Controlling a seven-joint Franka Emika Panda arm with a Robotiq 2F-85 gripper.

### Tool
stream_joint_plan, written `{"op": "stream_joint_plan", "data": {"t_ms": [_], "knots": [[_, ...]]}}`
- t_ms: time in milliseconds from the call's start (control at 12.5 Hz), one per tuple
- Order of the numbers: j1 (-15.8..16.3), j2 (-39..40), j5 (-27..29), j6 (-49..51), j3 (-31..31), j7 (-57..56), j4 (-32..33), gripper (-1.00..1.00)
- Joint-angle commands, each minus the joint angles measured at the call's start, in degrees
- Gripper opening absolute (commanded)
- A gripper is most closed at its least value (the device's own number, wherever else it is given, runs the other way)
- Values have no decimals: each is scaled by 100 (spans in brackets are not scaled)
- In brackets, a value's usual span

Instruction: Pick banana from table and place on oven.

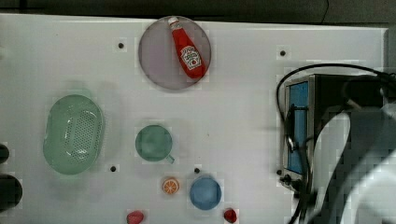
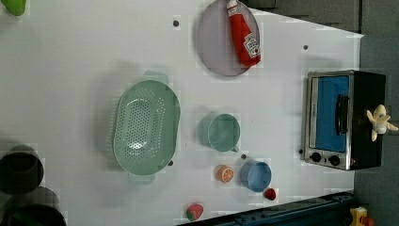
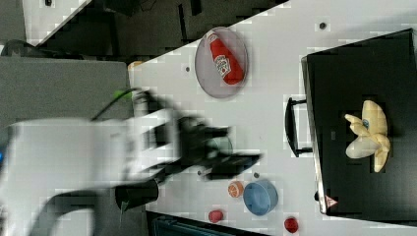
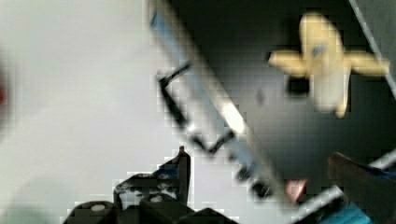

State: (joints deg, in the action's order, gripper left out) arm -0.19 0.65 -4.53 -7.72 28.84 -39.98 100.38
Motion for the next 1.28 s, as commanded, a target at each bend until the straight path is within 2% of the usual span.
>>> {"op": "stream_joint_plan", "data": {"t_ms": [80, 320, 560, 1280], "knots": [[404, -507, 95, 727, -808, 2205, -129, 100], [450, -606, 94, 743, -1905, 4156, -88, 100], [450, -653, 107, 607, -2431, 5292, -88, 100], [440, -723, 108, 531, -2455, 5362, -85, 100]]}}
